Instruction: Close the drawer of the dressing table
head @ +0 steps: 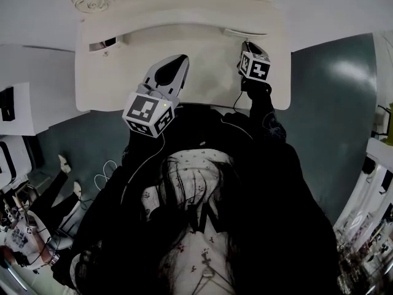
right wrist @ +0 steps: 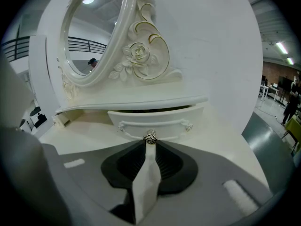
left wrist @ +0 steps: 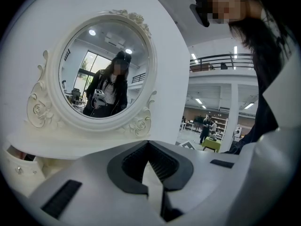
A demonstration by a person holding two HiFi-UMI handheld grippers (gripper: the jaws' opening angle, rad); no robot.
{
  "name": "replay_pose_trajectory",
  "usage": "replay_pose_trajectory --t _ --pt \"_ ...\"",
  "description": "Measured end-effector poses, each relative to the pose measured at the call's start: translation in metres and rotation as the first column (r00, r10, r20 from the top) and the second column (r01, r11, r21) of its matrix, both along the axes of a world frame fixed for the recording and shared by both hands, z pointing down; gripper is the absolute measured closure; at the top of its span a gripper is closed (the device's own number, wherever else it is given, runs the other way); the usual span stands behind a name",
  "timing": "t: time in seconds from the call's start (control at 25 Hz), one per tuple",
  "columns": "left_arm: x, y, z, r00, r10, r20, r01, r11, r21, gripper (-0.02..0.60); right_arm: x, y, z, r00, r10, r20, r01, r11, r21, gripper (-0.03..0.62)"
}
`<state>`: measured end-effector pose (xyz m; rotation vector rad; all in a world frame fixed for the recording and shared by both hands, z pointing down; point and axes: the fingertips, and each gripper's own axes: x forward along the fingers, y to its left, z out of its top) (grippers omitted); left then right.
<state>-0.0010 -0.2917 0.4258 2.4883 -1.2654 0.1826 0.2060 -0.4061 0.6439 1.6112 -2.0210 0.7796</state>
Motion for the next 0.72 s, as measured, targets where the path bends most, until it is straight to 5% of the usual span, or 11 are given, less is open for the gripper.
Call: replay_pose_trajectory --t 0.72 --pt "0.0001 0.0064 -0.0037 1.000 -0.001 0.020 0.001 1.000 0.010 0.581 0.0021 -0.0105 -0.0024 0.999 0.028 0.022 -0.028 1.000 -0.013 0.519"
